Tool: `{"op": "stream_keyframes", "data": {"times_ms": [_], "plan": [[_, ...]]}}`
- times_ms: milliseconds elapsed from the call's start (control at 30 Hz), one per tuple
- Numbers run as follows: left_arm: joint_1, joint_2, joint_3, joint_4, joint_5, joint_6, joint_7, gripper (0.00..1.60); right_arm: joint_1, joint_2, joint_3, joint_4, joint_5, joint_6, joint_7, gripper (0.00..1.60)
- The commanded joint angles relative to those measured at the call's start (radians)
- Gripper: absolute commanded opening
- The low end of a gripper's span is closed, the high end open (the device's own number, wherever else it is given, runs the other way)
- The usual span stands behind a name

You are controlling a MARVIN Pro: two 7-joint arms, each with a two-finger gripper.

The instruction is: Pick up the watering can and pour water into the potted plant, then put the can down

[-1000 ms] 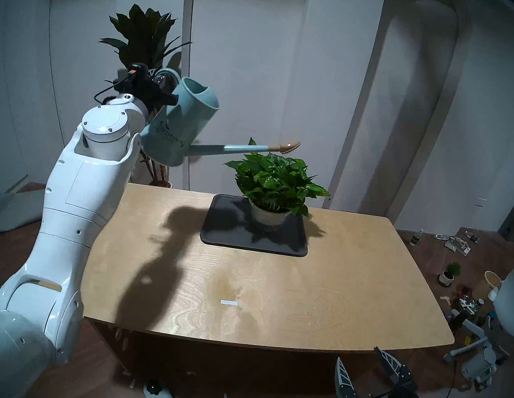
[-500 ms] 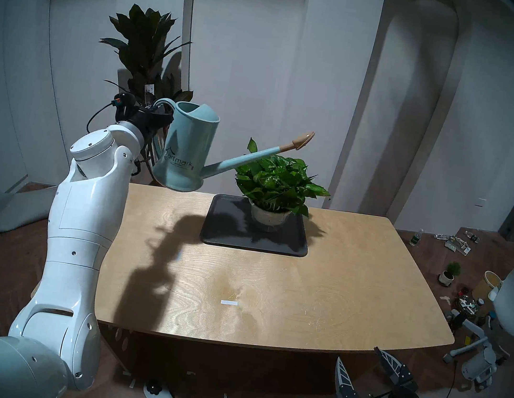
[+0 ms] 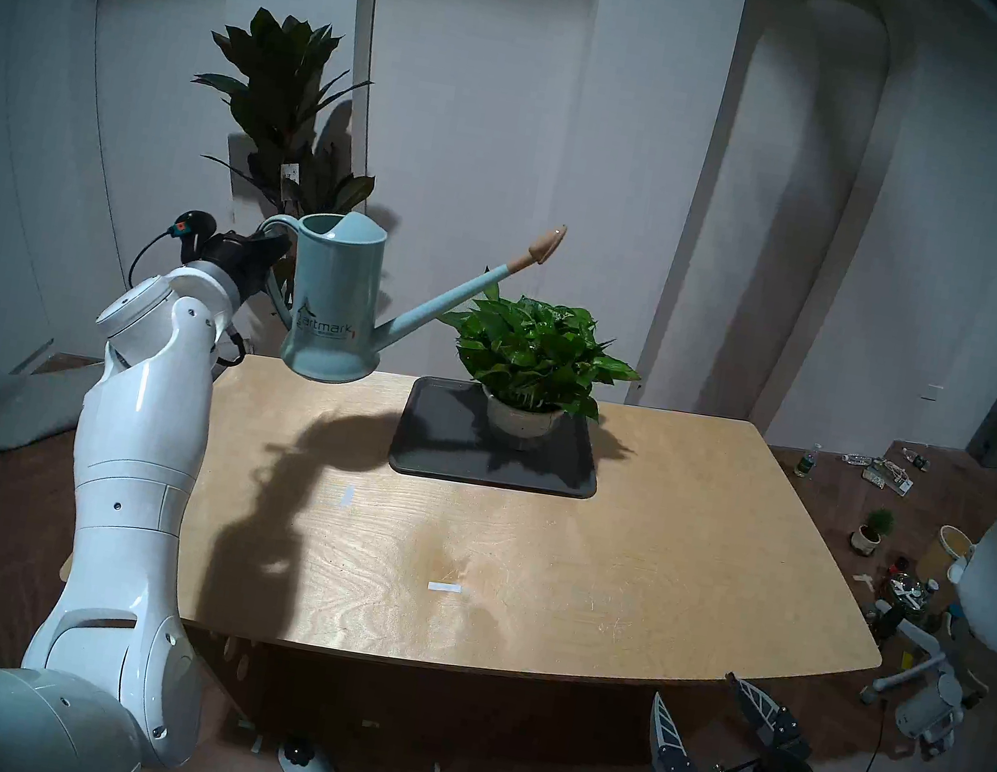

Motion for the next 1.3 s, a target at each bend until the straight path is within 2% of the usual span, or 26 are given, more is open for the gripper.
{"op": "stream_keyframes", "data": {"times_ms": [0,400,533,733,767,967,1133,1267], "plan": [[0.019,0.033,-0.09,-0.026,-0.065,-0.028,-0.081,0.0,0.002,-0.001,0.0,-0.022,-0.002,-0.004,-0.001,1.6],[0.123,0.042,-0.194,0.049,-0.114,-0.052,-0.217,0.0,0.002,-0.001,0.0,-0.023,-0.002,-0.003,-0.002,1.6],[0.144,0.045,-0.202,0.088,-0.108,-0.079,-0.256,0.0,0.002,-0.001,0.0,-0.023,-0.003,-0.003,-0.002,1.6],[0.182,0.043,-0.218,0.162,-0.112,-0.155,-0.327,0.0,0.002,-0.001,0.0,-0.023,-0.002,-0.003,-0.002,1.6],[0.182,0.04,-0.229,0.185,-0.114,-0.171,-0.358,0.0,0.002,-0.001,0.0,-0.023,-0.002,-0.003,-0.002,1.6],[0.185,0.041,-0.252,0.268,-0.126,-0.215,-0.415,0.0,0.002,-0.001,0.0,-0.023,-0.002,-0.003,-0.002,1.6],[0.221,0.028,-0.264,0.286,-0.124,-0.269,-0.471,0.0,0.002,-0.001,0.0,-0.022,-0.002,-0.003,-0.002,1.6],[0.288,0.026,-0.238,0.252,-0.132,-0.29,-0.517,0.0,0.002,-0.001,0.0,-0.022,-0.002,-0.003,-0.002,1.6]]}}
